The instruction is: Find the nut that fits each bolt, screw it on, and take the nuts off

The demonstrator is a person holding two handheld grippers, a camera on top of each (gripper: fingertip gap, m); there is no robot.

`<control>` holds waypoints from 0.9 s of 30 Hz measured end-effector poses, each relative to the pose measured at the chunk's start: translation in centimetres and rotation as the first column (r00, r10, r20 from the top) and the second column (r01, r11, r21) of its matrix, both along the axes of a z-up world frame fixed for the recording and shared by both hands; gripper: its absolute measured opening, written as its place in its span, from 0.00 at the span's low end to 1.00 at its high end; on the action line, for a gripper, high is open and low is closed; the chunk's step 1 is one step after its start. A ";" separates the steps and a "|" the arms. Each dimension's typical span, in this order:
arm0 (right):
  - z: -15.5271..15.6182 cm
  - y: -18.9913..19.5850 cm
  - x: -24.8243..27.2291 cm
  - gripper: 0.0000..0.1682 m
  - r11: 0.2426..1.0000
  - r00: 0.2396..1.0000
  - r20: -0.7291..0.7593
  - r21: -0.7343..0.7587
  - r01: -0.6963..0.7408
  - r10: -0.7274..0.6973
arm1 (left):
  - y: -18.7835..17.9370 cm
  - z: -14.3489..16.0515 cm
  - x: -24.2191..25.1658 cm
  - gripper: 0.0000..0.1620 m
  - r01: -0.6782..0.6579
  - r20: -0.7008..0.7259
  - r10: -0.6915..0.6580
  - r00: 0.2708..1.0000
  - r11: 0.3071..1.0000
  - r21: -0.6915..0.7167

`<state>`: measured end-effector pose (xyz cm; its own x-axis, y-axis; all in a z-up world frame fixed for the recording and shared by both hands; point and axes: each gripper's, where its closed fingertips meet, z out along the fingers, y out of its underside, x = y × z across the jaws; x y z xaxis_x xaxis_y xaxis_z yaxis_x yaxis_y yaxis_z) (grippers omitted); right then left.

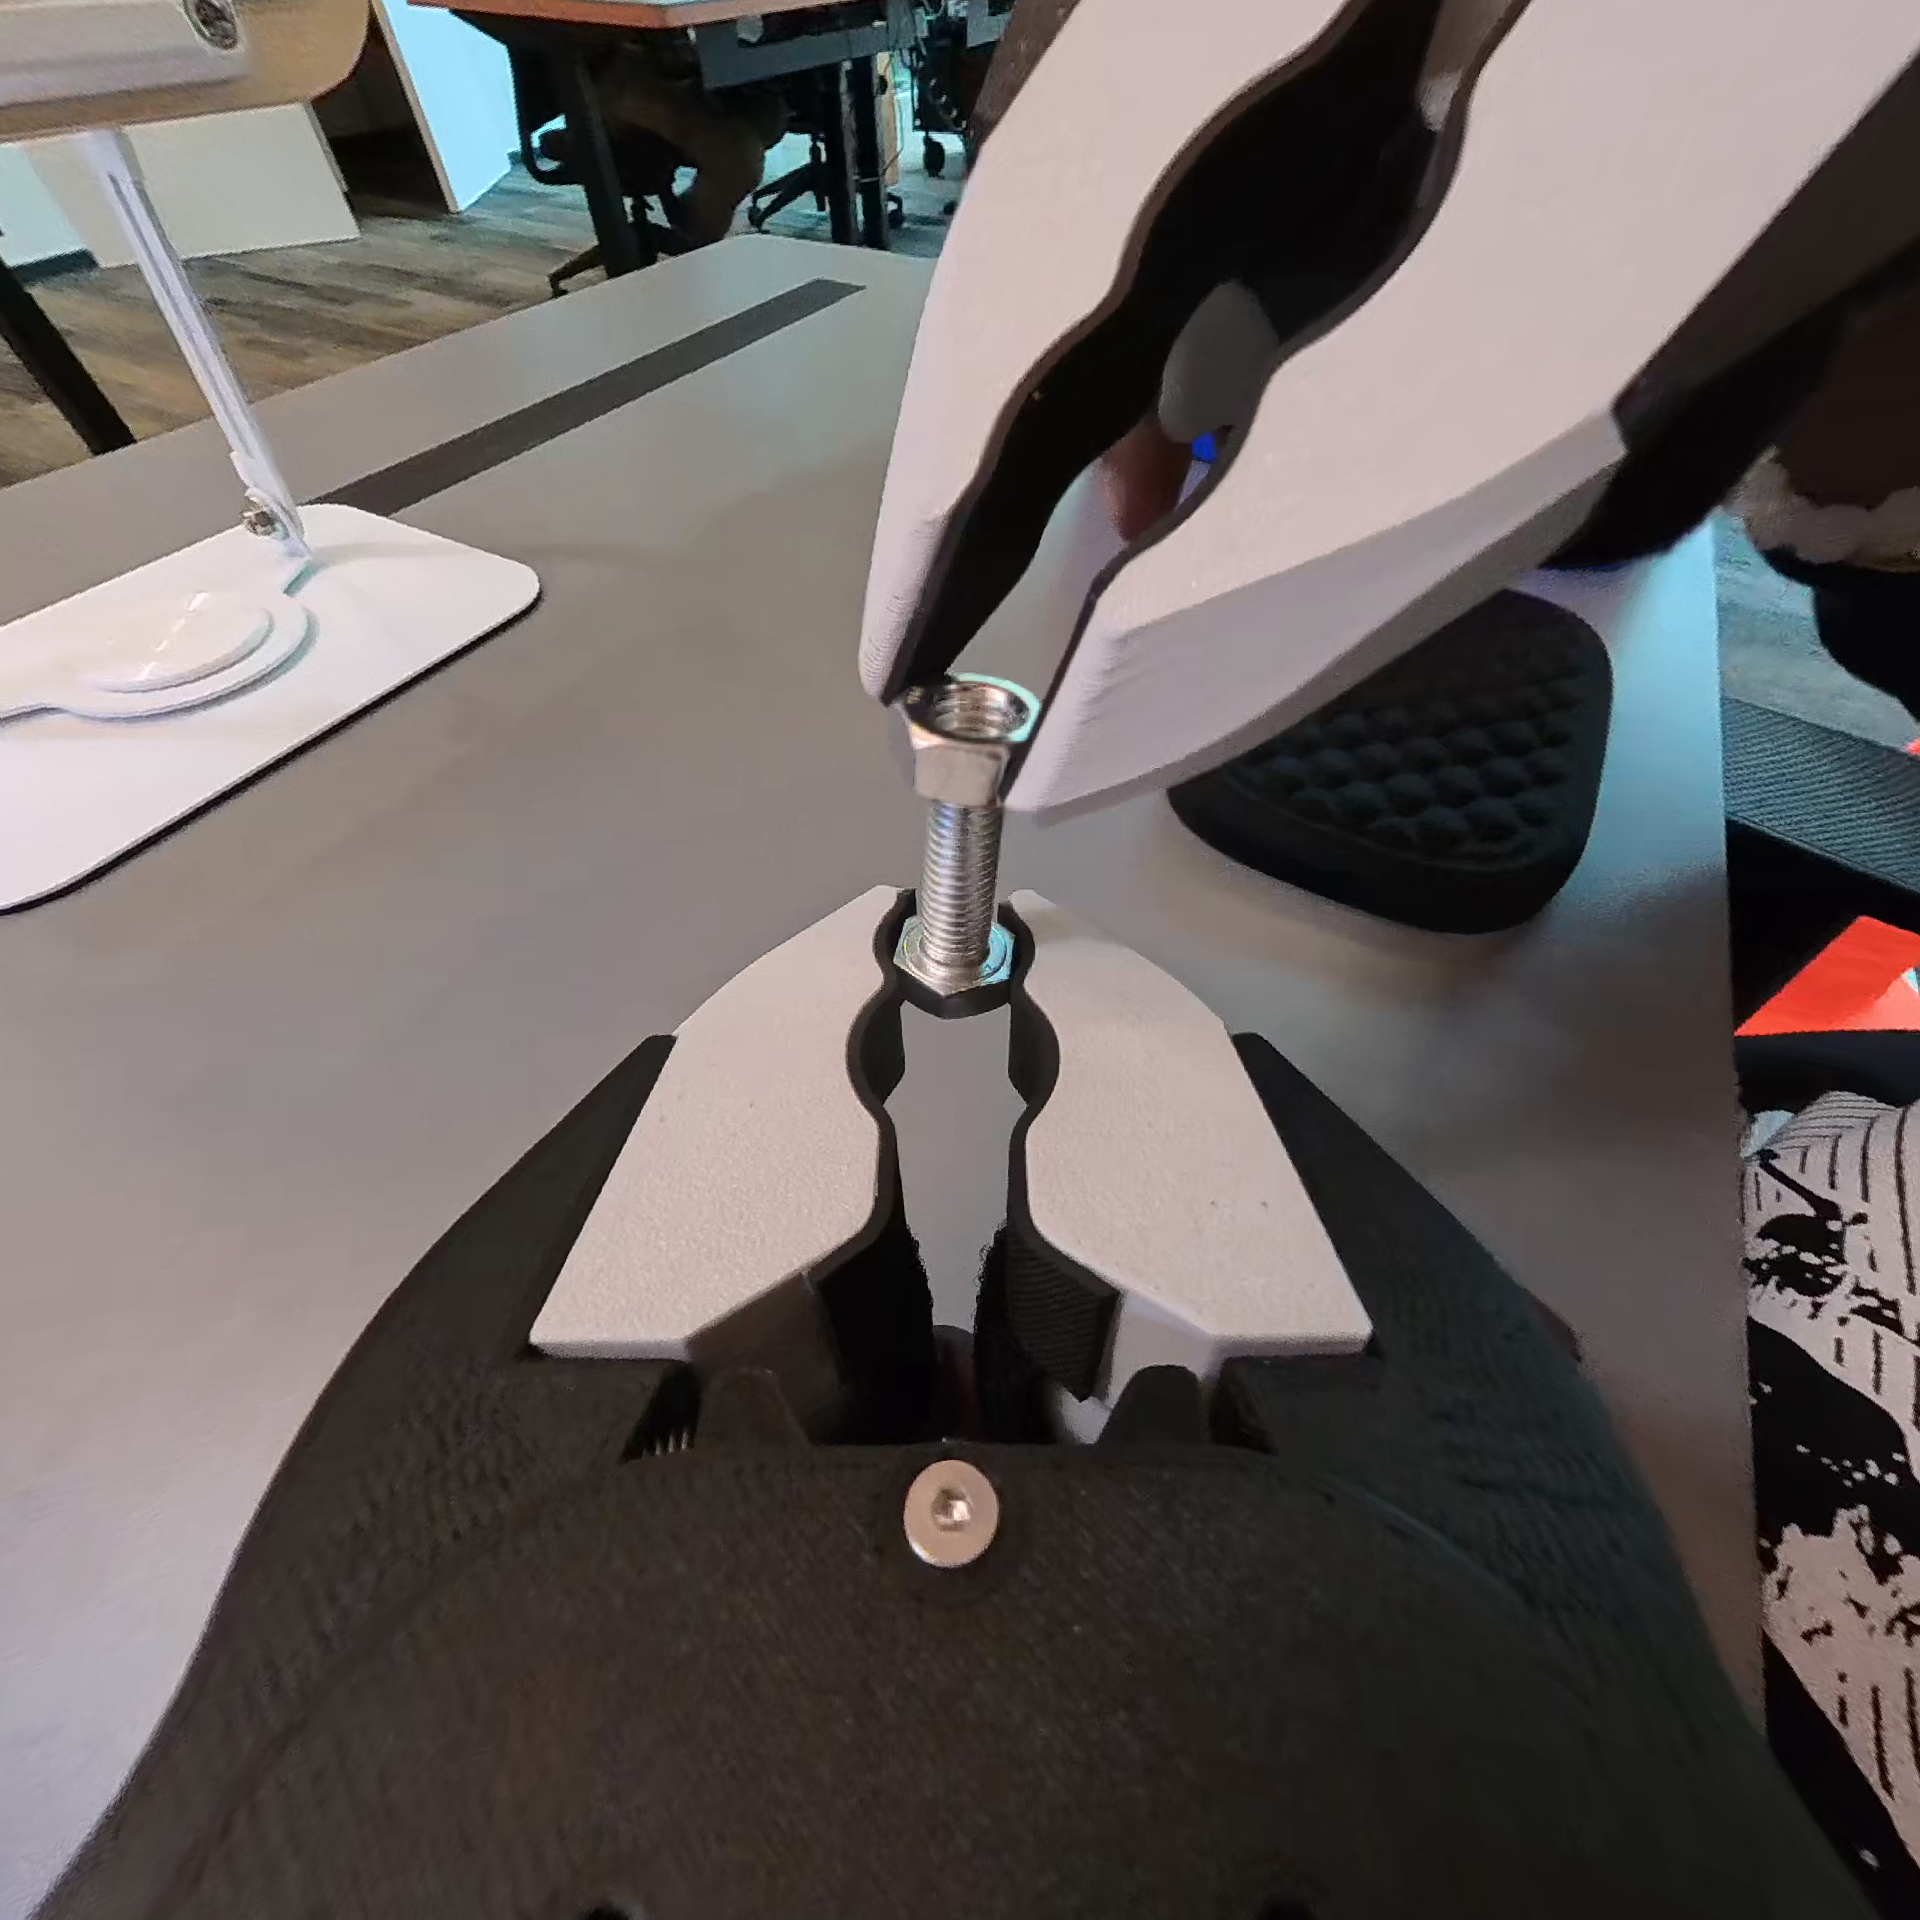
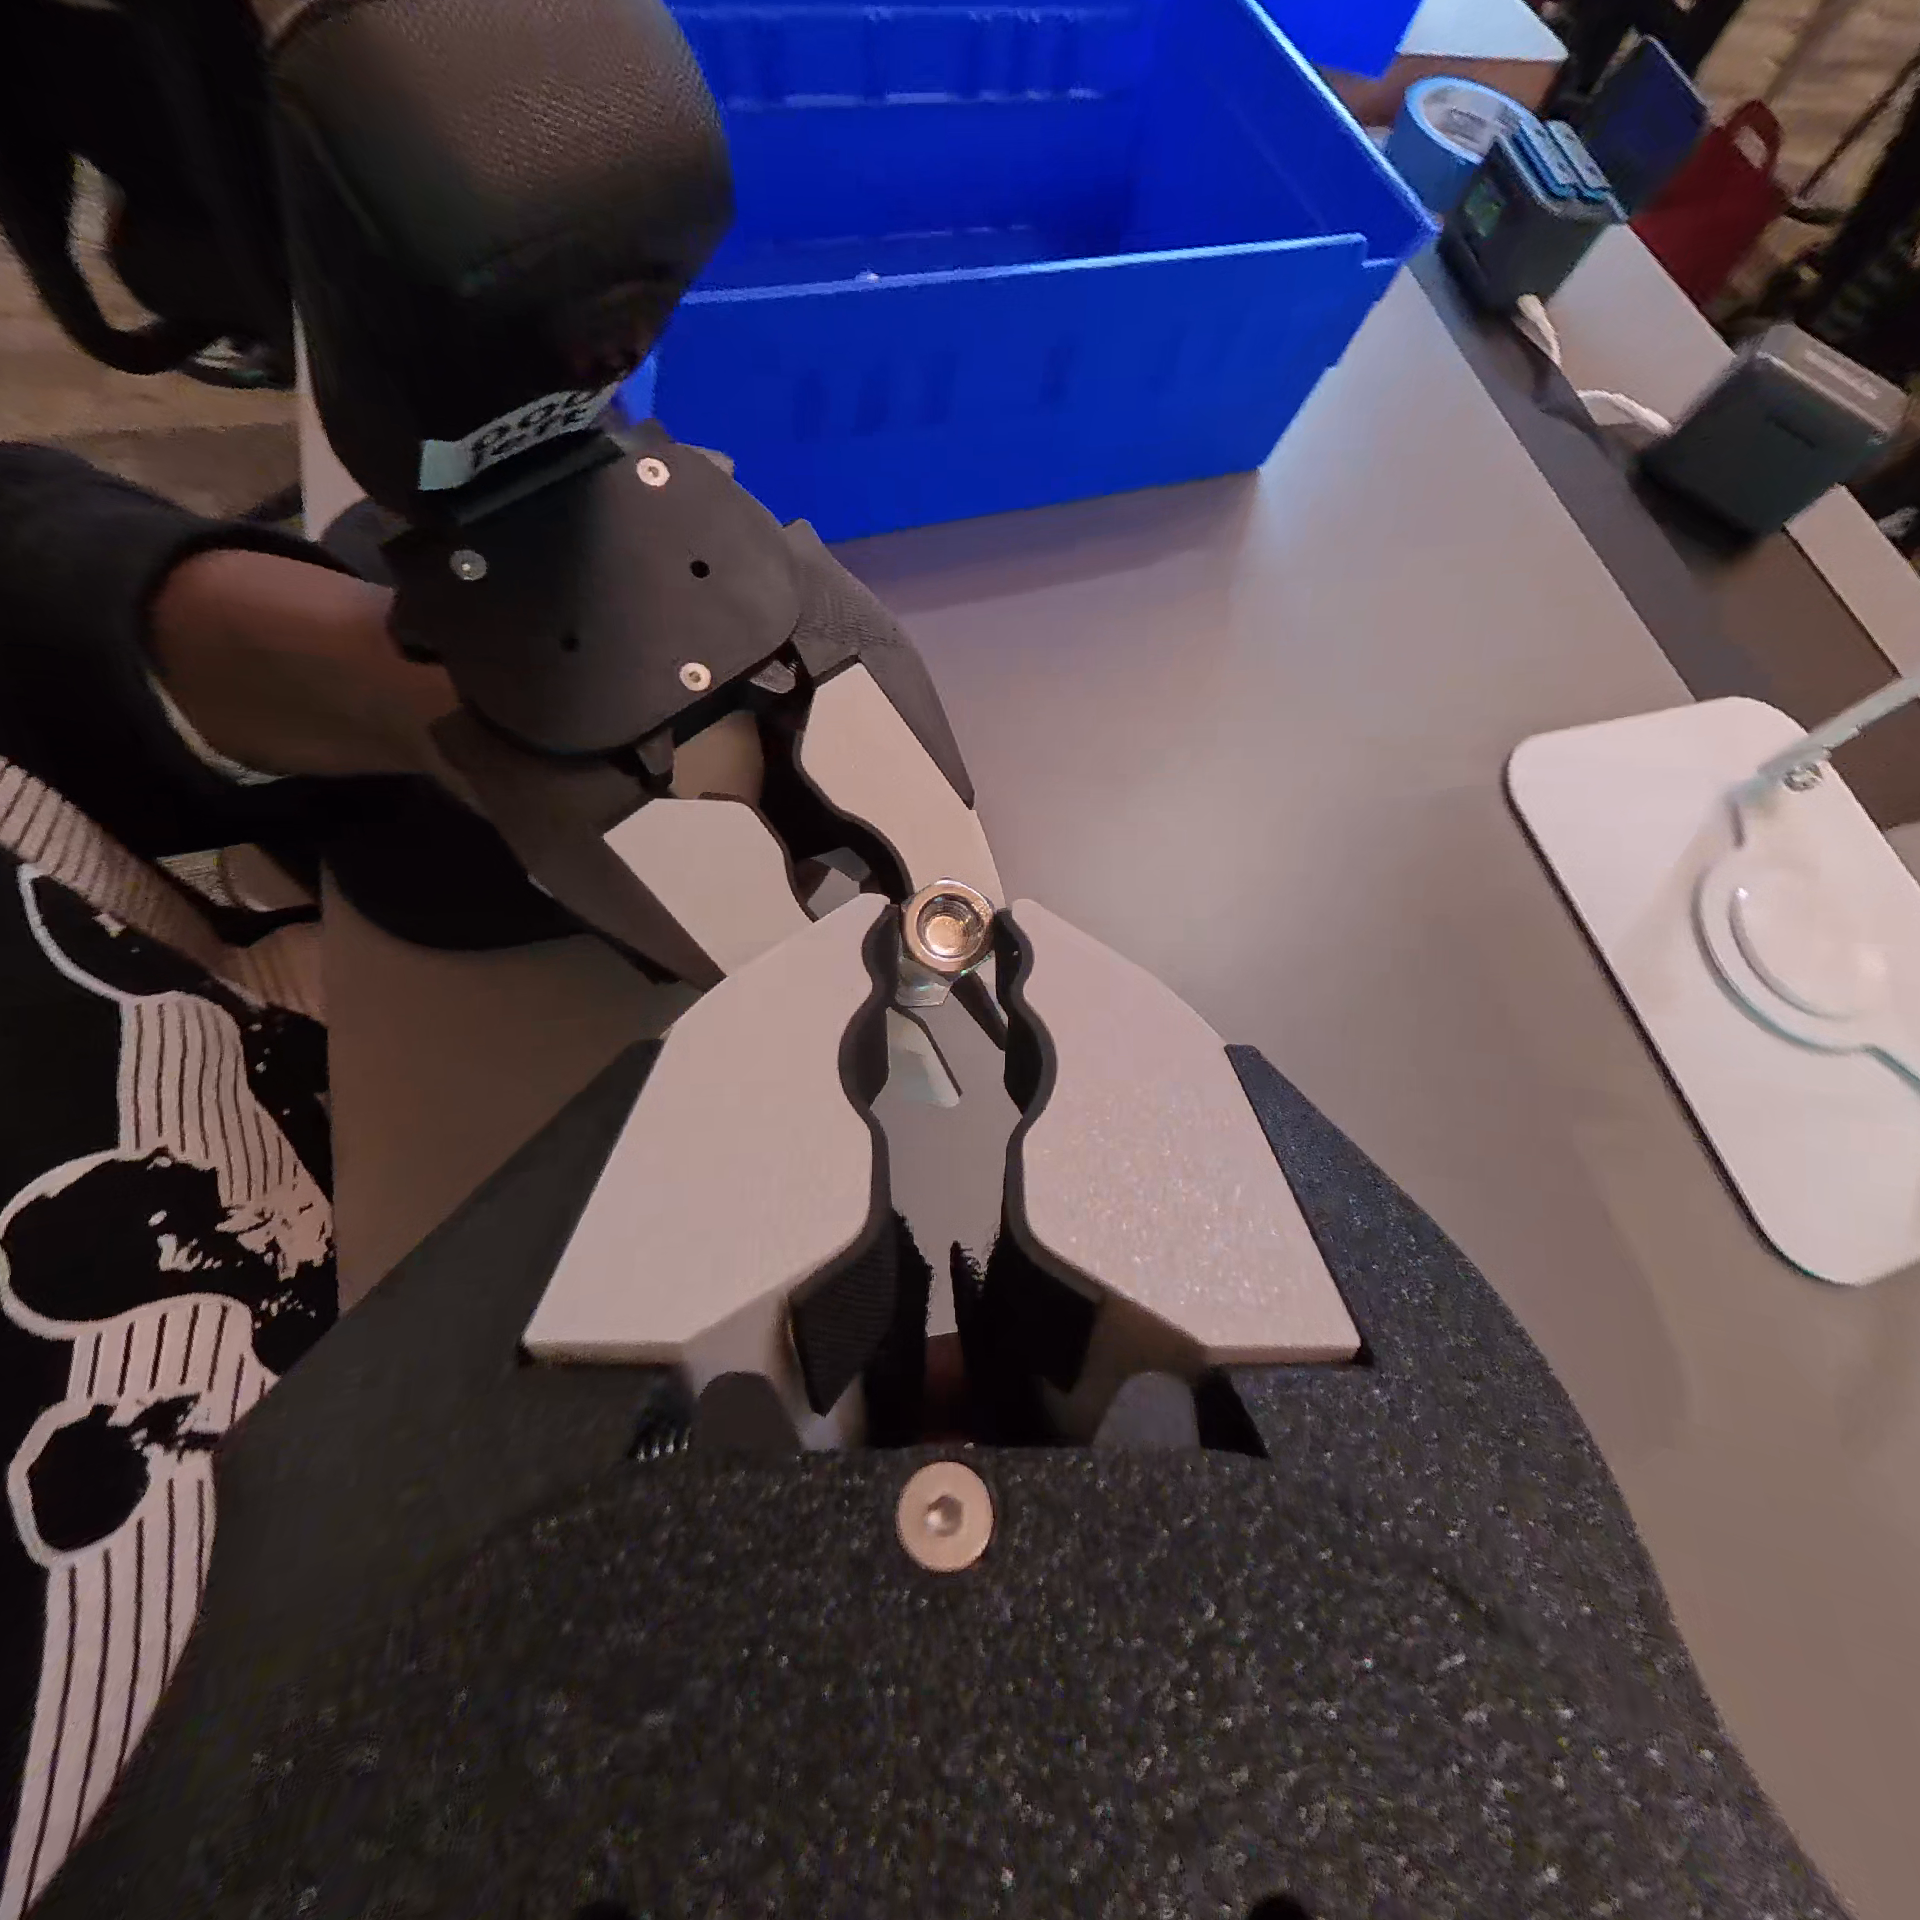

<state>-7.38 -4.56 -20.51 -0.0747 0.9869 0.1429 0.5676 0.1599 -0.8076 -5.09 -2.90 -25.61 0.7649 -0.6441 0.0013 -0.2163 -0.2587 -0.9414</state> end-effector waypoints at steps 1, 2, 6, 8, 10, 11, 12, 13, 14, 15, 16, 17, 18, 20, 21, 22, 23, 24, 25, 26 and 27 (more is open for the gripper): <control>0.0 0.1 -0.1 0.11 1.000 1.000 0.001 0.012 0.019 -0.019 | 0.1 0.0 0.0 0.09 -0.004 0.000 0.004 1.000 1.000 -0.004; 0.0 0.1 -0.1 0.11 0.999 1.000 -0.001 0.026 0.030 -0.030 | 0.1 0.0 -0.1 0.09 -0.001 0.008 0.001 1.000 1.000 -0.008; 0.0 0.5 -0.3 0.11 0.997 0.999 0.001 0.056 0.044 -0.044 | 0.0 0.2 -0.1 0.10 0.015 0.051 -0.014 0.999 1.000 -0.025; -0.1 0.5 -0.3 0.12 0.998 0.999 0.006 0.050 0.038 -0.039 | 0.0 0.4 -0.2 0.10 0.019 0.074 -0.017 0.997 1.000 -0.025; 0.0 0.2 -0.4 0.18 0.999 1.000 -0.009 0.020 0.027 -0.027 | 0.0 0.6 -0.4 0.09 0.018 0.102 -0.016 0.995 1.000 -0.025; 0.2 0.1 -0.4 0.19 1.000 0.999 -0.025 -0.004 0.020 -0.020 | 0.0 0.7 -0.5 0.09 0.017 0.116 -0.014 0.993 1.000 -0.025; 0.3 0.0 -0.4 0.21 1.000 0.999 -0.045 -0.027 0.014 -0.016 | 0.0 0.9 -0.6 0.09 0.017 0.129 -0.014 0.991 1.000 -0.024; 0.5 0.0 -0.5 0.25 0.999 0.997 -0.079 -0.050 0.004 -0.008 | 0.0 1.0 -0.6 0.09 0.020 0.143 -0.016 0.990 1.000 -0.022; 0.8 0.0 -0.6 0.29 0.997 0.991 -0.132 -0.075 -0.012 0.002 | 0.0 1.2 -0.7 0.09 0.025 0.158 -0.023 0.987 1.000 -0.014; 1.1 -0.1 -0.8 0.31 0.993 0.980 -0.197 -0.112 -0.029 0.006 | -0.1 1.5 -0.7 0.09 0.032 0.173 -0.031 0.984 0.999 -0.007; 1.4 -0.1 -0.9 0.33 0.985 0.965 -0.261 -0.166 -0.043 -0.001 | -0.2 1.6 -0.7 0.09 0.033 0.189 -0.032 0.982 0.999 -0.002; 1.6 -0.3 -1.1 0.34 0.972 0.949 -0.316 -0.225 -0.062 -0.013 | -0.2 1.8 -0.8 0.10 0.034 0.202 -0.033 0.979 0.999 -0.001; 1.8 -0.4 -1.3 0.35 0.958 0.932 -0.363 -0.277 -0.078 -0.029 | -0.2 1.9 -0.9 0.10 0.035 0.214 -0.034 0.976 0.999 -0.001; 2.2 -0.6 -1.6 0.35 0.941 0.902 -0.430 -0.322 -0.108 -0.043 | -0.1 1.9 -0.9 0.10 0.037 0.222 -0.036 0.974 0.999 -0.004; 2.4 -0.7 -1.6 0.33 0.941 0.891 -0.452 -0.319 -0.112 -0.047 | -0.1 1.9 -0.9 0.10 0.036 0.220 -0.035 0.975 0.999 -0.003; 2.5 -0.7 -1.7 0.31 0.945 0.884 -0.465 -0.309 -0.110 -0.050 | -0.1 1.9 -0.9 0.10 0.034 0.218 -0.032 0.975 0.999 -0.004; 2.6 -0.7 -1.6 0.29 0.948 0.882 -0.470 -0.300 -0.107 -0.049 | -0.1 1.8 -1.0 0.10 0.032 0.218 -0.031 0.976 0.999 -0.004; 2.6 -0.8 -1.6 0.27 0.949 0.882 -0.469 -0.297 -0.106 -0.048 | -0.1 1.9 -1.0 0.10 0.030 0.220 -0.028 0.975 1.000 -0.005; 2.5 -0.9 -1.6 0.26 0.949 0.883 -0.466 -0.298 -0.107 -0.047 | -0.1 1.9 -1.0 0.09 0.030 0.224 -0.028 0.974 1.000 -0.006; 2.3 -0.9 -1.5 0.25 0.947 0.886 -0.461 -0.301 -0.108 -0.046 | -0.1 1.9 -1.0 0.10 0.031 0.226 -0.028 0.974 1.000 -0.007; 2.2 -1.0 -1.5 0.25 0.946 0.889 -0.455 -0.305 -0.108 -0.045 | -0.1 1.9 -1.0 0.09 0.031 0.226 -0.029 0.974 0.999 -0.007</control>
